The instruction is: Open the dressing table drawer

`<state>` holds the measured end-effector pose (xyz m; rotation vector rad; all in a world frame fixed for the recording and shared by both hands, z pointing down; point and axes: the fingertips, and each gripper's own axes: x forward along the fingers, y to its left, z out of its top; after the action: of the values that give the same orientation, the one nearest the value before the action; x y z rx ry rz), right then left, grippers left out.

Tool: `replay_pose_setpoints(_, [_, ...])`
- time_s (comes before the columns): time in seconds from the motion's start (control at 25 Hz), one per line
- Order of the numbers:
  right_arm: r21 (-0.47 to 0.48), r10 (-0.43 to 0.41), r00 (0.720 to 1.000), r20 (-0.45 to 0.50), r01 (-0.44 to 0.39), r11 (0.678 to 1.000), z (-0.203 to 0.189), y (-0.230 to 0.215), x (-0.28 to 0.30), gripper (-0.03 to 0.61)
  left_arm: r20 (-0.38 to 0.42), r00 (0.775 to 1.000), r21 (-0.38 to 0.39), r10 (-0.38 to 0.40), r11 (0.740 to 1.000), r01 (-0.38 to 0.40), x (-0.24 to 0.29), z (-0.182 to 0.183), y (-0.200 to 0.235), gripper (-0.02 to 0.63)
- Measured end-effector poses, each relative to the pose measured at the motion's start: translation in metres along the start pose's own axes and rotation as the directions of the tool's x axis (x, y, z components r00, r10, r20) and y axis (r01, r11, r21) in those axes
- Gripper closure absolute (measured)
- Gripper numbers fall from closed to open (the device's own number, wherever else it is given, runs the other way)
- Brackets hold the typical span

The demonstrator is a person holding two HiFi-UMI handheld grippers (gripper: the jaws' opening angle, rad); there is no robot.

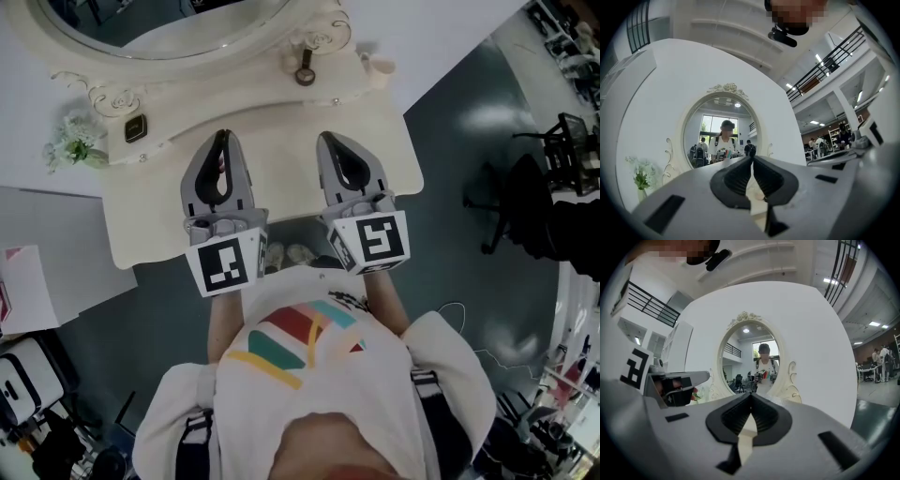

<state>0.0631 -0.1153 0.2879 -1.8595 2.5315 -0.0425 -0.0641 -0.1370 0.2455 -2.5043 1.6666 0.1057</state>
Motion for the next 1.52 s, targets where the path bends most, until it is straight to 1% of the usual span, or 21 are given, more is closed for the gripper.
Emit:
replay_pose_setpoints(0.16, [-0.003, -0.018, 0.999, -0.045, 0.018, 1.000, -0.014, -0.014, 0.013, 0.578, -0.030, 1.000, 0.017, -0.007, 1.000, 0.008, 0.002, -0.009, 0.000, 0.597])
replay_pose_setpoints(0.36, [-0.012, -0.040, 0.995, -0.095, 0.039, 0.999, -0.036, -0.039, 0.032, 0.577, -0.043, 0.999, 0.017, 0.027, 1.000, -0.027, 0.010, -0.017, 0.009, 0.597])
replay_pose_setpoints(0.4, [-0.012, -0.045, 0.993, -0.107, 0.044, 0.999, -0.042, -0.045, 0.036, 0.572, -0.047, 0.998, 0.015, 0.033, 0.999, -0.032, 0.012, -0.020, 0.011, 0.597])
replay_pose_setpoints(0.48, [-0.015, -0.056, 0.989, -0.134, 0.055, 0.998, -0.054, -0.057, 0.043, 0.538, -0.037, 0.998, 0.013, 0.051, 0.999, -0.051, 0.018, -0.020, 0.014, 0.597])
replay_pose_setpoints(0.56, [-0.020, -0.069, 0.985, -0.160, 0.067, 0.998, -0.067, -0.069, 0.051, 0.529, -0.029, 0.997, 0.019, 0.069, 0.997, -0.069, 0.024, -0.020, 0.017, 0.597])
replay_pose_setpoints(0.68, [-0.017, -0.089, 0.975, -0.203, 0.087, 0.996, -0.090, -0.086, 0.063, 0.529, -0.053, 0.995, 0.033, 0.088, 0.996, -0.086, 0.025, -0.030, 0.022, 0.597])
replay_pose_setpoints(0.76, [-0.009, -0.102, 0.966, -0.238, 0.103, 0.995, -0.109, -0.097, 0.070, 0.526, -0.084, 0.992, 0.040, 0.095, 0.995, -0.092, 0.023, -0.041, 0.024, 0.597])
replay_pose_setpoints(0.96, [-0.017, -0.139, 0.930, -0.341, 0.142, 0.990, -0.162, -0.121, 0.088, 0.509, -0.184, 0.979, 0.068, 0.087, 0.995, -0.075, 0.011, -0.074, 0.026, 0.597])
replay_pose_setpoints(1.16, [-0.029, -0.156, 0.890, -0.429, 0.160, 0.987, -0.205, -0.140, 0.103, 0.489, -0.197, 0.976, 0.075, 0.088, 0.994, -0.075, 0.007, -0.082, 0.023, 0.597])
replay_pose_setpoints(1.32, [-0.018, -0.160, 0.856, -0.491, 0.174, 0.985, -0.234, -0.154, 0.118, 0.474, -0.199, 0.975, 0.082, 0.093, 0.994, -0.078, 0.008, -0.084, 0.025, 0.597])
replay_pose_setpoints(1.52, [-0.006, -0.167, 0.805, -0.569, 0.199, 0.980, -0.268, -0.171, 0.132, 0.468, -0.211, 0.972, 0.089, 0.106, 0.992, -0.089, 0.009, -0.090, 0.028, 0.595])
